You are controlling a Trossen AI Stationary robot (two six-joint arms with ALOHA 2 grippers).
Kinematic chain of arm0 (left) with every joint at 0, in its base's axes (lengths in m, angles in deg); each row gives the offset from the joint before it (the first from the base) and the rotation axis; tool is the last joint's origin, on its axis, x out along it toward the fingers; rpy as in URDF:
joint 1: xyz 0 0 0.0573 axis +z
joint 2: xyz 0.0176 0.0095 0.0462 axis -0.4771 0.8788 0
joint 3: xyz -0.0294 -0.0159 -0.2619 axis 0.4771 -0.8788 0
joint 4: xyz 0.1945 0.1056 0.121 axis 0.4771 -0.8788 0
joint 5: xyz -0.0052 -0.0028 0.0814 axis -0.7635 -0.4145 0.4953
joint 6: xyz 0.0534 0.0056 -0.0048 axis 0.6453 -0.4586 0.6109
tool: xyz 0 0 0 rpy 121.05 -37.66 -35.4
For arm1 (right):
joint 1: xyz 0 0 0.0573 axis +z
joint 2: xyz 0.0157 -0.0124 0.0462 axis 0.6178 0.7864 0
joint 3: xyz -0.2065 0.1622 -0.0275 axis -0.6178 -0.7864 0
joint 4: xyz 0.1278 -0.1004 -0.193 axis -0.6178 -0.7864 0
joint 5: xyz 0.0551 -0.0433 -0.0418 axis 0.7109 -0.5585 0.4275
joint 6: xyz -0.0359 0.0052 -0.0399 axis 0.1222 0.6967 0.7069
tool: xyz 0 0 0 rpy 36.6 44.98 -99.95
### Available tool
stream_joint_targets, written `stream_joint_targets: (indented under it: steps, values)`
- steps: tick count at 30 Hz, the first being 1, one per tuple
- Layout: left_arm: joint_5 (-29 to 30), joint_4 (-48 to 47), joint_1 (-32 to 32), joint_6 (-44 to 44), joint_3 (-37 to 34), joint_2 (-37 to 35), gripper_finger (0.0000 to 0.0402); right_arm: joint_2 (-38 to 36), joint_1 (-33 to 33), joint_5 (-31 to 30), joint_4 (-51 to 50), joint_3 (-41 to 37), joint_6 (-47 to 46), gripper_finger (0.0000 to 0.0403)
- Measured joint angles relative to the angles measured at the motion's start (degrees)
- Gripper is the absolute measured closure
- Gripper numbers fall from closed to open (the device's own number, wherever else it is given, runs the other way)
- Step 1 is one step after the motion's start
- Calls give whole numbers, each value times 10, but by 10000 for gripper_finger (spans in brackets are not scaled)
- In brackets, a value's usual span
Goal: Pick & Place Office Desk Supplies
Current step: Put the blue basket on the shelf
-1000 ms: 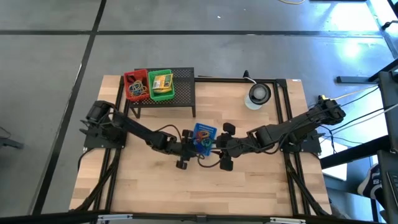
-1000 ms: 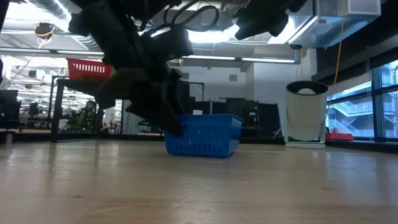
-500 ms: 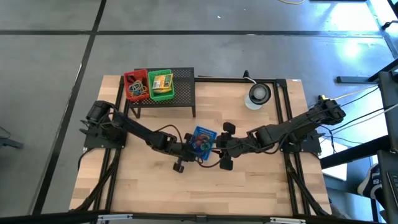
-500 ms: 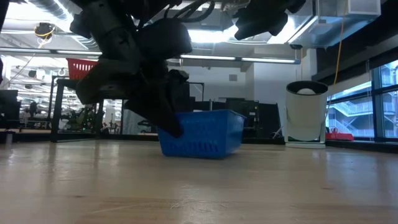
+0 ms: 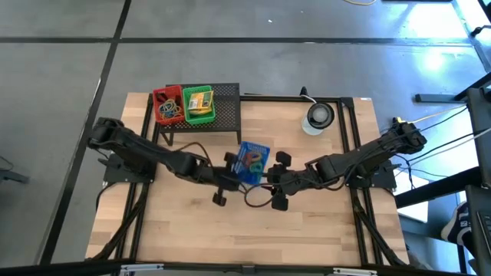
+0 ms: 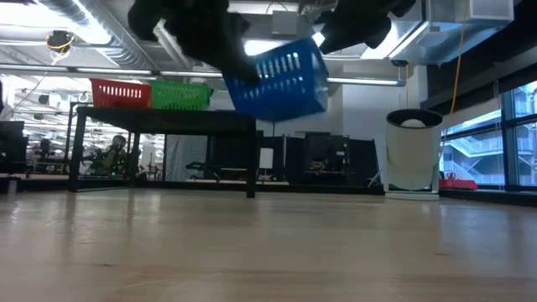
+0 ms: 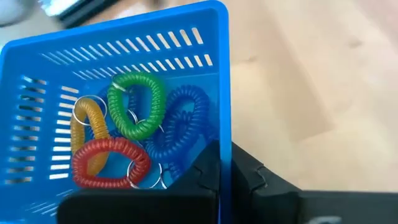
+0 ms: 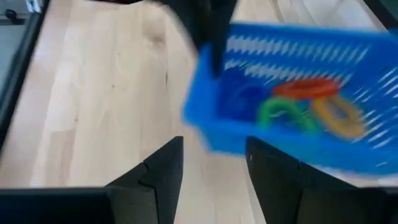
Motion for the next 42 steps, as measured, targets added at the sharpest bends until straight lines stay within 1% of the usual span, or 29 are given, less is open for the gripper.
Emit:
stream_joint_targets:
  steps: [2, 4, 6, 8, 12, 17, 19, 25, 31, 37, 42]
  values:
    - [31, -30, 5, 13, 4, -23, 398, -6, 3, 7, 3, 0, 0, 229]
    - [52, -38, 14, 31, 8, -48, 398, -12, 8, 14, 2, 0, 0, 229]
    - [60, -44, 27, 52, 9, -77, 398, -19, 12, 14, 2, 0, 0, 229]
    - [55, -51, 46, 70, 9, -100, 398, -23, 14, 14, 2, 0, 0, 229]
    - [26, -58, 102, 104, 9, -140, 398, -24, 15, 13, 6, 0, 11, 229]
    - [-72, -58, 196, 115, 9, -154, 398, -24, 15, 11, 6, 0, 16, 229]
    - [-100, -63, 232, 114, 9, -152, 398, -24, 15, -2, 6, 0, 18, 229]
    - [-110, -73, 300, 117, 9, -142, 398, -24, 14, -7, 6, 0, 31, 229]
    - [-112, -117, 329, 99, 9, -142, 398, -24, 14, -7, 6, 0, 45, 229]
    - [-112, -137, 332, 99, 9, -142, 398, -24, 14, -42, 6, 0, 59, 229]
    - [-111, -148, 332, 98, 9, -142, 398, -24, 14, -46, 6, 0, 59, 229]
